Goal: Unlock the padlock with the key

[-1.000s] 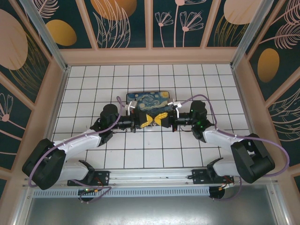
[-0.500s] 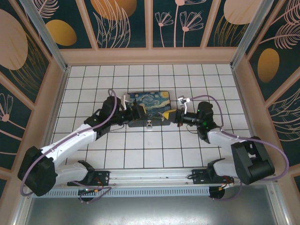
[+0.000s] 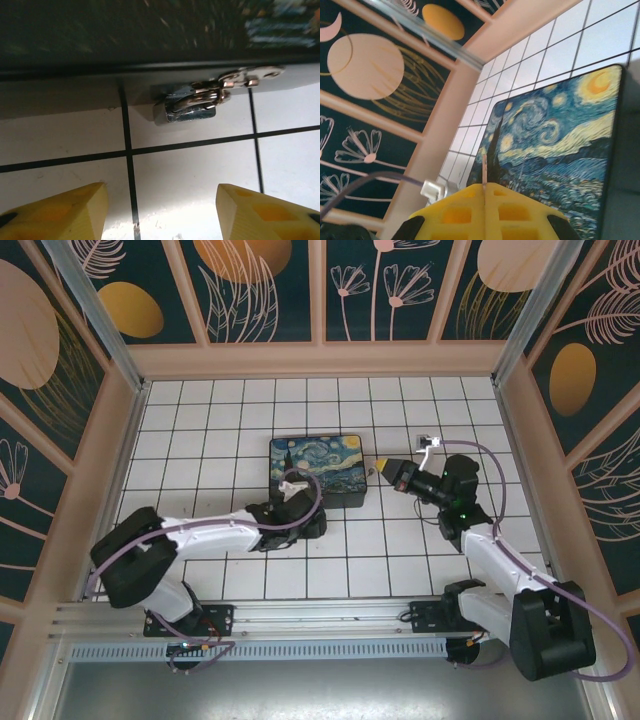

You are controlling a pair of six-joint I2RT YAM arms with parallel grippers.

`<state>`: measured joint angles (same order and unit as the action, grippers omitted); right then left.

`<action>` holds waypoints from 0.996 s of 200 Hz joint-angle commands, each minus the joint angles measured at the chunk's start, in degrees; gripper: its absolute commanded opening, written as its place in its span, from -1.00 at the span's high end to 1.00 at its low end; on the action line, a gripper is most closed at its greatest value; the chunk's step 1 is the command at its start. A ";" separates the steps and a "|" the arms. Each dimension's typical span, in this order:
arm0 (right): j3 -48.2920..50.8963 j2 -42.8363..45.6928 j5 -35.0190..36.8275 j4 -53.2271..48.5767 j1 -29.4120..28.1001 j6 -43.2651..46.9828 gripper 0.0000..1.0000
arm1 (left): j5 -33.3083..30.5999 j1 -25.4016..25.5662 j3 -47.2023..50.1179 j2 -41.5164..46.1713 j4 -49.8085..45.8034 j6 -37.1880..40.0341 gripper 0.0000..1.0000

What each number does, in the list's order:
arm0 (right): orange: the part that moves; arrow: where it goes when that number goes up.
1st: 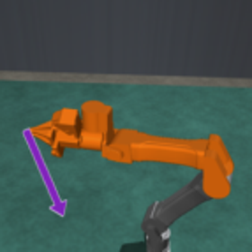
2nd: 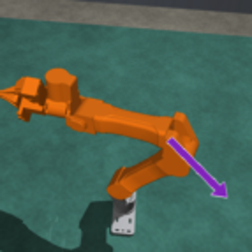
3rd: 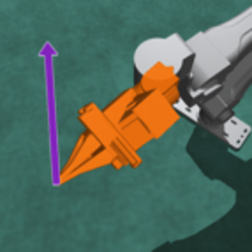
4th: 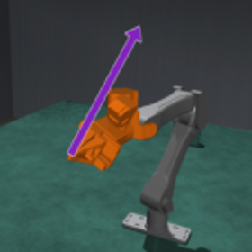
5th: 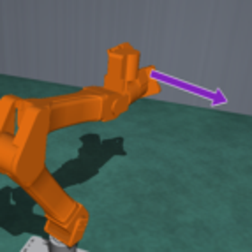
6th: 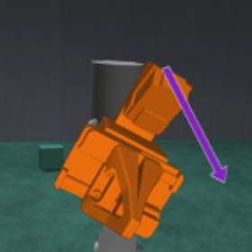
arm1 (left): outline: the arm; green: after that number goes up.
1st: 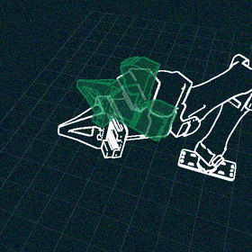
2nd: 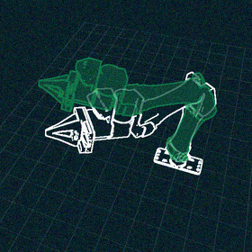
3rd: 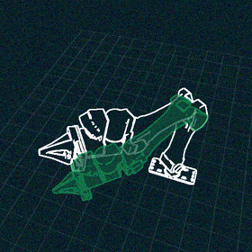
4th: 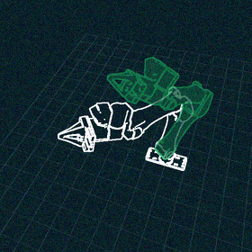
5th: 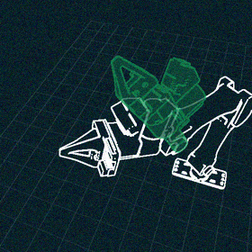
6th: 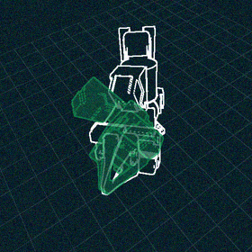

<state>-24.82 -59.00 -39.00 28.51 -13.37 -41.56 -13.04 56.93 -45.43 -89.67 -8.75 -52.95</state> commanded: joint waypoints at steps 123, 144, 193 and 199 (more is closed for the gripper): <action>-1.86 0.50 -2.26 0.61 0.96 1.56 1.00 | -16.82 4.42 -9.55 -13.86 -2.56 -7.88 -0.05; -1.34 0.30 -2.44 1.74 0.97 1.19 1.00 | -18.32 4.42 -9.96 -14.51 -1.84 -7.17 -0.04; -0.29 0.31 -3.86 3.54 0.81 0.10 1.00 | -21.04 4.33 -14.63 -17.21 -2.05 -5.46 0.13; -0.25 0.36 -4.02 3.72 0.87 0.00 1.00 | -21.34 4.32 -15.30 -17.77 -2.66 -5.41 0.14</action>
<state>-25.36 -58.98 -41.15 28.53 -12.82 -41.08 -31.09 61.23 -57.34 -105.30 -9.30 -59.24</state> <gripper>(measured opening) 0.055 0.444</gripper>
